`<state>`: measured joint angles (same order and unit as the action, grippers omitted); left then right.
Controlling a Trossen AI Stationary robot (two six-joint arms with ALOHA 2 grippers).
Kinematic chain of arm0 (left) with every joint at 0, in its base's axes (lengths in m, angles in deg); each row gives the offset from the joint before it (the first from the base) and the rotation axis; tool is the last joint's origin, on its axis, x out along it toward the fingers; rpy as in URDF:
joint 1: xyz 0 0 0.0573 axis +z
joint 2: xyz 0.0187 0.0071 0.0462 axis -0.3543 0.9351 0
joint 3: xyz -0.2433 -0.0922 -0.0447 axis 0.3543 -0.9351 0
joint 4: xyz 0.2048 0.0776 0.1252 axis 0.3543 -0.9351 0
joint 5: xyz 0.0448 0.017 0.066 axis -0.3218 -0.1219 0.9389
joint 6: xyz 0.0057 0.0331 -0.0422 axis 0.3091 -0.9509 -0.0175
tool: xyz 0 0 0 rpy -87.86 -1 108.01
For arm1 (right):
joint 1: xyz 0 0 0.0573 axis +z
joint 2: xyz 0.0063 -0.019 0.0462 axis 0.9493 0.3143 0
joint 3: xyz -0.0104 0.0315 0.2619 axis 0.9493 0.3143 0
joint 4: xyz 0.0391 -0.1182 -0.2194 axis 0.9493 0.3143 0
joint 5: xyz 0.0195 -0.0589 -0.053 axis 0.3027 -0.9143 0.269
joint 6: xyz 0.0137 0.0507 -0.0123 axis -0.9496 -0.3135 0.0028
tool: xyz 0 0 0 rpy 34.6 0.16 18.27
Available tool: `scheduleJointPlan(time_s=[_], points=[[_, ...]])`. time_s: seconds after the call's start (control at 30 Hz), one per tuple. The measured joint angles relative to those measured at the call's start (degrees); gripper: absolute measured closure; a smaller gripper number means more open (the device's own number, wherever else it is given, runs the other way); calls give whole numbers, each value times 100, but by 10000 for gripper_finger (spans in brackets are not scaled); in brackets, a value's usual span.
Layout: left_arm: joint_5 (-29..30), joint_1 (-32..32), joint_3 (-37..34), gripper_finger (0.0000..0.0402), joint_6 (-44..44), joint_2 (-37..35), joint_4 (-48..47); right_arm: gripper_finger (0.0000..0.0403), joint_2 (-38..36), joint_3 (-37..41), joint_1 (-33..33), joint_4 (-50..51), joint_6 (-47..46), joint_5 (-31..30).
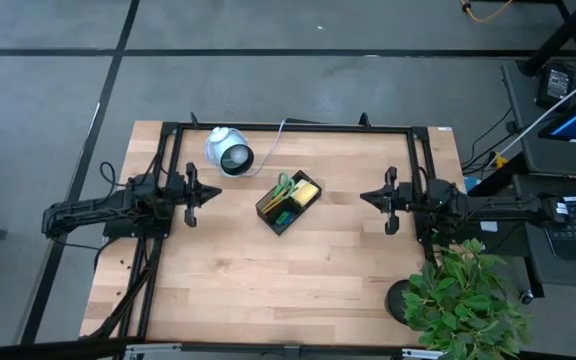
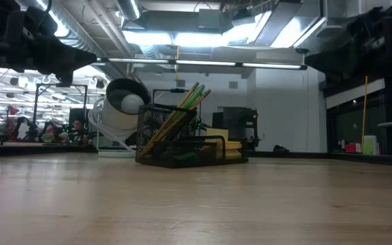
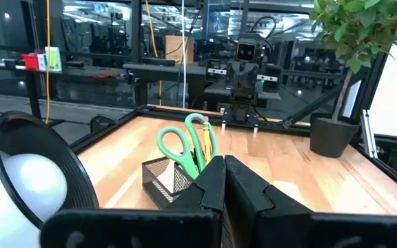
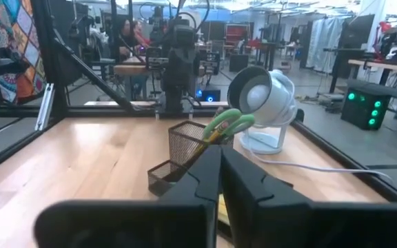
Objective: Pick and place office supplies into organizer
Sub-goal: Return to Home Position
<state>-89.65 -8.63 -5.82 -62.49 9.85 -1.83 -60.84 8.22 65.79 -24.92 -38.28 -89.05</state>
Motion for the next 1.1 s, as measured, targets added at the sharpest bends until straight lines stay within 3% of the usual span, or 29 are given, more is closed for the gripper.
scheduleJointPlan(time_s=[0.3,0.57,0.9,1.1], points=[[0,0,0,400,1,0,2,395,1,-5,0,117,25,-2],[2,0,0,400,0,2,2,369,1,-7,0,275,-124,-2],[2,0,0,400,0,2,2,365,-14,-12,31,324,-126,-9],[2,0,0,400,0,2,5,365,-772,-12,291,950,-148,-17]])
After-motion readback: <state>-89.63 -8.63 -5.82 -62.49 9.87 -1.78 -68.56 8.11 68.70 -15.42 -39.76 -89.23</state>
